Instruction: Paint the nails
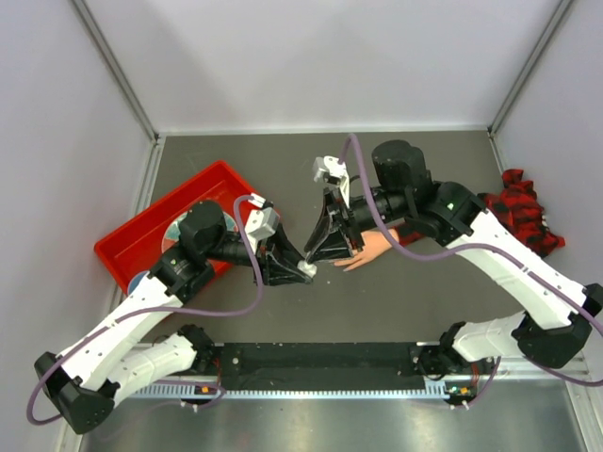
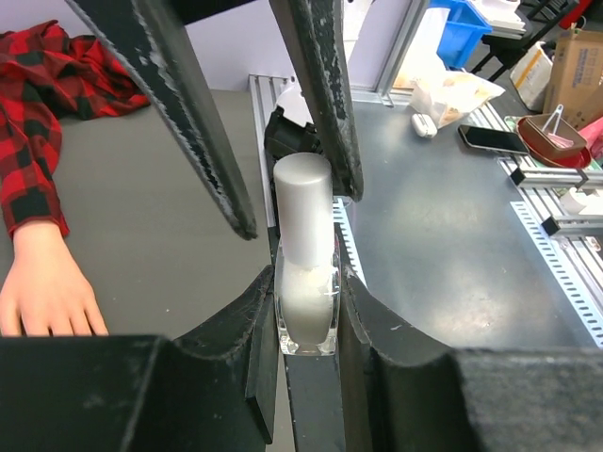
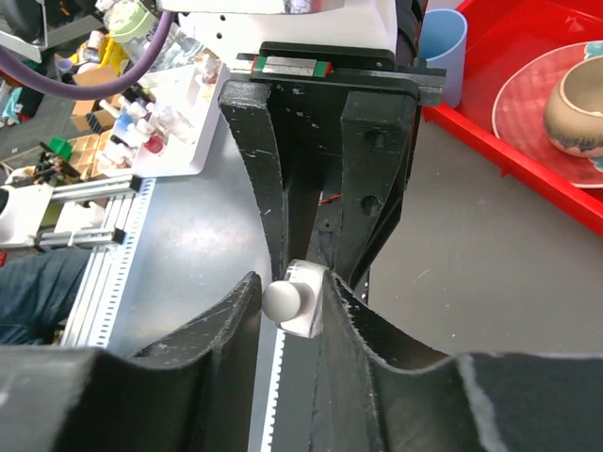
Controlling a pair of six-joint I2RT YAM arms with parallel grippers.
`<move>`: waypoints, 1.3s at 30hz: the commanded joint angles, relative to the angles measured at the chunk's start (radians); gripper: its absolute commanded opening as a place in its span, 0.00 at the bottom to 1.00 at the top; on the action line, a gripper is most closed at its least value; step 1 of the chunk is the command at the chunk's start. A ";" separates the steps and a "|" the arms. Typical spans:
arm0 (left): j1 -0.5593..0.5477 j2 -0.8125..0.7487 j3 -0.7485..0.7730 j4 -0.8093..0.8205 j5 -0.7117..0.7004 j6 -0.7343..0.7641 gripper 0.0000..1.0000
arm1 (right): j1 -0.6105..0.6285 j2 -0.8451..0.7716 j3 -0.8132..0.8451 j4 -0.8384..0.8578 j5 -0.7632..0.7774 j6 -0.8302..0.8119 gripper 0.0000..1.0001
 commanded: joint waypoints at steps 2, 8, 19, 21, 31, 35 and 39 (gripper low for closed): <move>0.002 -0.005 0.039 0.044 -0.032 0.015 0.00 | -0.007 0.002 -0.002 0.042 -0.040 0.010 0.26; 0.002 -0.020 0.074 -0.042 -0.427 0.088 0.00 | 0.028 0.008 -0.016 0.045 0.165 0.045 0.00; 0.000 0.041 -0.061 0.390 -1.130 0.141 0.00 | 0.364 0.213 0.092 -0.036 1.501 0.646 0.00; 0.000 0.084 -0.047 0.415 -1.130 0.125 0.00 | 0.368 0.272 0.133 -0.091 1.500 0.736 0.00; 0.000 -0.017 -0.081 0.282 -0.991 0.088 0.00 | 0.334 0.194 0.139 -0.007 1.327 0.636 0.34; 0.000 -0.079 -0.049 0.116 -0.825 0.104 0.00 | 0.218 0.117 0.119 -0.009 1.131 0.515 0.56; 0.000 -0.138 -0.022 -0.033 -0.704 0.111 0.00 | 0.128 -0.021 0.012 0.065 0.917 0.343 0.85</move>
